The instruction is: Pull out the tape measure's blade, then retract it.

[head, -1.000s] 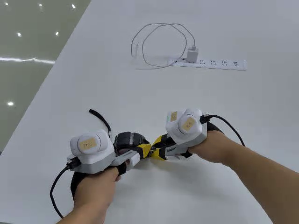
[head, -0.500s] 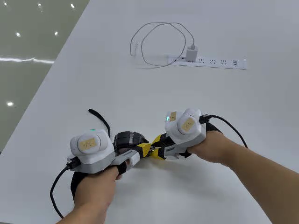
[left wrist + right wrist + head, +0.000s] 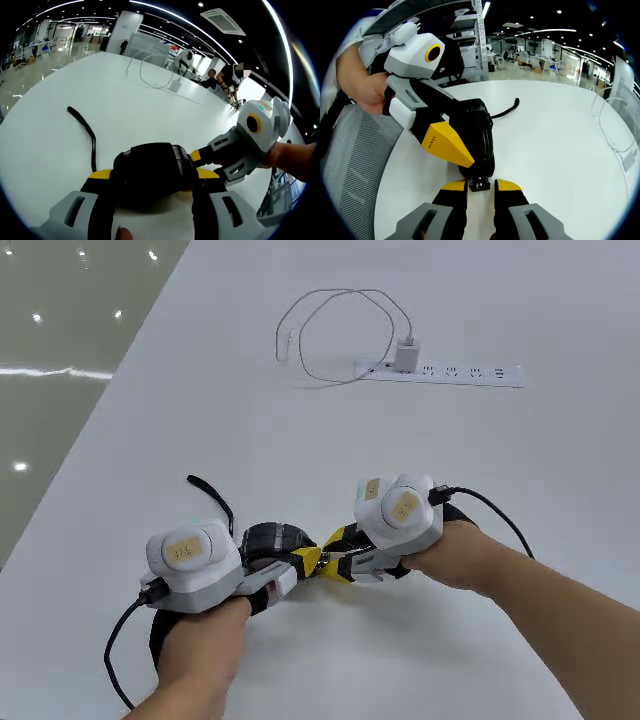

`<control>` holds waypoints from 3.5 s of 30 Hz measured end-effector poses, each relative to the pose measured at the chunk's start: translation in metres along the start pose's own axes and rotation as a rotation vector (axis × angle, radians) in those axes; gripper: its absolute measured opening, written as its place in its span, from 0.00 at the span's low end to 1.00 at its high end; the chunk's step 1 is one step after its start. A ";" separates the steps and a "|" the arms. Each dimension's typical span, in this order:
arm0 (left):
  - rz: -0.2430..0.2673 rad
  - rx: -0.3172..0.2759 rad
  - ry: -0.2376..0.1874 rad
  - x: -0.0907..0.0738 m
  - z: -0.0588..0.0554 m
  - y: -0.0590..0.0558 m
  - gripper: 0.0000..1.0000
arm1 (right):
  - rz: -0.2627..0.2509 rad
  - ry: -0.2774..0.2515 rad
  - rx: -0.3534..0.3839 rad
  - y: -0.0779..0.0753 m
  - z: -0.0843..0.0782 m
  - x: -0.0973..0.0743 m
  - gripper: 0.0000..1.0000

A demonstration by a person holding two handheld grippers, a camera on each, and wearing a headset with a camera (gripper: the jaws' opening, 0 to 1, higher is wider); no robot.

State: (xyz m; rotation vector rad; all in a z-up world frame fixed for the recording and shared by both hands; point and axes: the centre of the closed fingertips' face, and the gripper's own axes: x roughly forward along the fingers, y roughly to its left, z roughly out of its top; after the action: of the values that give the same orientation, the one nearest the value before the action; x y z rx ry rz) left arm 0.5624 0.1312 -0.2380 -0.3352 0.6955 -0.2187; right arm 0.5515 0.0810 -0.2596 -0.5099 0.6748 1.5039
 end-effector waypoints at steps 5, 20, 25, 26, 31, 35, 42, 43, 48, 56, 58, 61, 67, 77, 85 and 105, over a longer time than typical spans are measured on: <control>0.002 0.003 -0.004 0.000 0.000 0.000 0.59 | -0.001 0.002 0.001 0.001 0.000 -0.001 0.19; -0.001 -0.009 -0.026 -0.002 0.004 0.002 0.63 | -0.017 -0.025 0.032 -0.001 0.004 -0.007 0.23; -0.015 -0.019 -0.035 -0.005 0.005 0.002 0.65 | -0.030 -0.039 0.045 -0.001 0.006 -0.010 0.26; -0.017 -0.012 -0.036 -0.005 0.005 0.002 0.65 | -0.033 -0.042 0.047 -0.001 0.007 -0.011 0.27; -0.027 0.006 -0.039 -0.010 0.006 0.001 0.66 | -0.047 -0.050 0.054 0.003 0.006 -0.013 0.32; -0.041 0.032 -0.035 -0.012 0.006 0.000 0.66 | -0.058 -0.054 0.061 0.002 0.005 -0.015 0.33; -0.069 0.090 -0.049 -0.019 0.010 0.001 0.66 | -0.095 -0.075 0.068 0.001 0.005 -0.026 0.35; -0.075 0.101 -0.050 -0.020 0.010 0.001 0.66 | -0.099 -0.081 0.073 0.002 0.005 -0.028 0.36; -0.095 0.144 -0.065 -0.030 0.011 0.003 0.68 | -0.133 -0.115 0.091 0.004 0.007 -0.038 0.40; -0.119 0.223 -0.056 -0.044 0.008 0.002 0.69 | -0.165 -0.140 0.123 0.011 0.003 -0.052 0.44; -0.125 0.249 -0.047 -0.047 0.005 0.002 0.69 | -0.173 -0.141 0.134 0.014 0.001 -0.054 0.47; -0.133 0.288 -0.029 -0.050 -0.002 0.004 0.69 | -0.188 -0.156 0.156 0.015 -0.002 -0.059 0.50; -0.147 0.326 -0.014 -0.060 -0.009 0.007 0.70 | -0.216 -0.162 0.169 0.018 -0.007 -0.069 0.54; -0.184 0.365 -0.008 -0.069 -0.010 0.008 0.72 | -0.252 -0.172 0.201 0.025 -0.021 -0.084 0.62; -0.211 0.404 0.001 -0.077 -0.013 0.005 0.73 | -0.279 -0.176 0.217 0.034 -0.032 -0.097 0.66; -0.229 0.452 0.033 -0.097 -0.027 0.011 0.74 | -0.345 -0.186 0.264 0.060 -0.060 -0.119 0.77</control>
State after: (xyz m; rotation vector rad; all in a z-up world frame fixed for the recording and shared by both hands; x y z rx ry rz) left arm 0.4725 0.1649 -0.2045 0.0237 0.6191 -0.5895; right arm 0.4930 -0.0453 -0.2151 -0.2637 0.5939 1.1020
